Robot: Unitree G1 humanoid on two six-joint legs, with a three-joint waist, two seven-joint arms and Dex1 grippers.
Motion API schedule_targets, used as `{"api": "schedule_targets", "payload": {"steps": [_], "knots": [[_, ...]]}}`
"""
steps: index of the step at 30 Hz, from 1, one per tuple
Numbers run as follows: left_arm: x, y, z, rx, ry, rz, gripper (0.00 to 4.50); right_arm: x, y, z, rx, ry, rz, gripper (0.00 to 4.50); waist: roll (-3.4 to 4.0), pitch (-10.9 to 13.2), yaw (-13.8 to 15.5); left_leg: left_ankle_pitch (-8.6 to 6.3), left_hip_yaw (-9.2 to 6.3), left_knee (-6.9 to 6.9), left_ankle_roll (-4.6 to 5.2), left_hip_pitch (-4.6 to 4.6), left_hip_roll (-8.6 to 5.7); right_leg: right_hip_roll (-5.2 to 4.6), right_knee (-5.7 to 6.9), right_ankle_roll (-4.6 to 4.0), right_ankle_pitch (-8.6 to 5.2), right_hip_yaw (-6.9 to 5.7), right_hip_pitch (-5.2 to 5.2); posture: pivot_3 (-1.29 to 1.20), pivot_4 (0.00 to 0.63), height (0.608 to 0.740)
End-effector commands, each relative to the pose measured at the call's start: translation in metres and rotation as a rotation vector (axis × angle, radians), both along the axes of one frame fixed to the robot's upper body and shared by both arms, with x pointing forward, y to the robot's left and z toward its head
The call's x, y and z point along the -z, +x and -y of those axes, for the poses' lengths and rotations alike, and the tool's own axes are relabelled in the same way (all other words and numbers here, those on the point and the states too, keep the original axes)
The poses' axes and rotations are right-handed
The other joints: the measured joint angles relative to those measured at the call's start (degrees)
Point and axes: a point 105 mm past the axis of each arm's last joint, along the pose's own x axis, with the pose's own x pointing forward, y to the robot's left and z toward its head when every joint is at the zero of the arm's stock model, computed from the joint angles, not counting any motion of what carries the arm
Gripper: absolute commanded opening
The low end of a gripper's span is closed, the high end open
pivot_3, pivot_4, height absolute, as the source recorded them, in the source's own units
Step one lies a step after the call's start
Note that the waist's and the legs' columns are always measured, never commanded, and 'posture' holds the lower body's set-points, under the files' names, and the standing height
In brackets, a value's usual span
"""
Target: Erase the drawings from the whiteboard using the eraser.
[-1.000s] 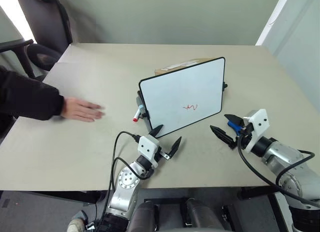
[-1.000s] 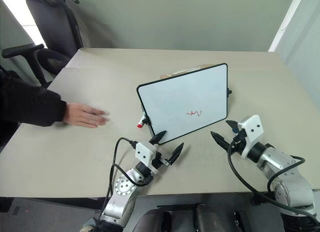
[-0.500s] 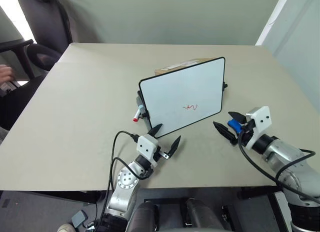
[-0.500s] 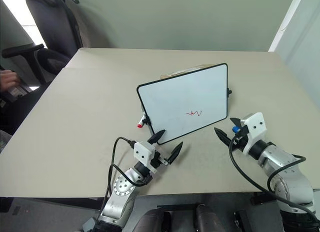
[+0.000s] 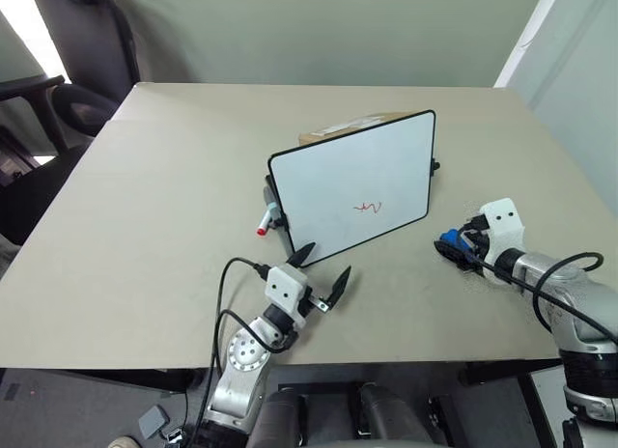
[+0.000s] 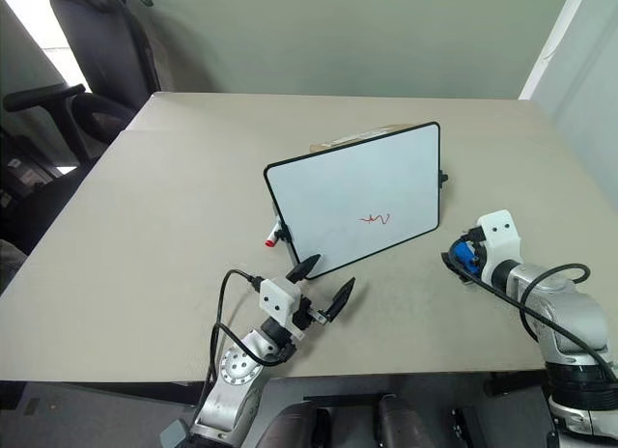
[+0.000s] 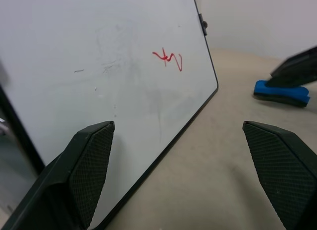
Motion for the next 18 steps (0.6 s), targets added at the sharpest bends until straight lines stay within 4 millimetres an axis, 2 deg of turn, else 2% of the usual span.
{"api": "schedule_targets", "payload": {"steps": [1,6,7,9,11,13,14,16,18], "knots": [[-0.012,-0.004,0.007,0.025,-0.015,0.049,4.5,-0.01,0.006,0.01,0.052,-0.02,0.039,3.88,0.0,0.0,0.01,0.0,0.0,0.0,0.0,0.0,0.0,0.0,0.0,0.0,0.0,0.0,-0.01,0.0,0.15,0.74],[-0.012,-0.005,0.01,0.028,-0.018,0.049,4.5,-0.005,0.004,0.009,0.04,-0.002,0.002,3.88,0.0,0.0,0.02,-0.01,0.0,0.01,0.01,-0.01,0.0,0.0,-0.03,-0.01,0.0,0.0,0.01,0.0,0.15,0.74],[-0.012,-0.005,0.01,0.026,-0.019,0.049,4.5,-0.001,0.003,0.01,0.041,-0.011,-0.017,3.72,0.0,0.0,0.02,-0.01,0.0,0.01,0.01,0.0,0.0,0.0,-0.03,-0.01,0.0,0.0,0.02,0.0,0.15,0.74],[-0.012,-0.005,0.009,0.019,-0.021,0.048,4.5,0.006,0.002,0.014,0.051,-0.039,-0.054,3.29,0.0,0.0,0.02,-0.01,0.0,0.01,0.01,0.0,0.0,0.0,-0.03,-0.01,0.0,0.0,0.02,0.0,0.15,0.74],[-0.013,-0.004,0.008,0.016,-0.022,0.048,4.5,0.01,0.001,0.016,0.054,-0.058,-0.067,2.64,0.0,0.0,0.02,-0.01,0.0,0.01,0.02,-0.01,0.0,0.0,-0.02,-0.01,0.0,0.0,0.02,0.0,0.15,0.74],[-0.013,-0.004,0.008,0.016,-0.023,0.048,4.5,0.01,0.001,0.016,0.05,-0.064,-0.068,1.93,0.0,0.0,0.01,-0.01,0.0,0.01,0.01,0.0,0.0,0.0,-0.02,-0.01,0.0,0.0,0.02,0.0,0.15,0.74],[-0.013,-0.004,0.008,0.016,-0.024,0.048,4.5,0.009,0.0,0.015,0.048,-0.063,-0.066,1.41,0.0,0.0,0.01,-0.01,0.0,0.01,0.02,0.0,0.0,0.0,-0.02,-0.01,0.0,0.0,0.02,0.0,0.15,0.74],[-0.013,-0.004,0.008,0.015,-0.024,0.048,4.5,0.006,0.0,0.014,0.041,-0.064,-0.057,0.93,0.0,0.0,0.01,-0.01,0.0,0.02,0.01,0.0,0.0,0.0,-0.02,-0.01,0.0,0.0,0.02,0.0,0.15,0.74],[-0.013,-0.005,0.008,0.015,-0.024,0.047,4.5,0.003,-0.001,0.012,0.03,-0.067,-0.04,0.93,0.0,0.0,0.01,-0.01,0.0,0.03,0.02,0.0,0.0,0.0,-0.03,-0.02,0.01,0.0,0.03,0.0,0.15,0.74]]}}
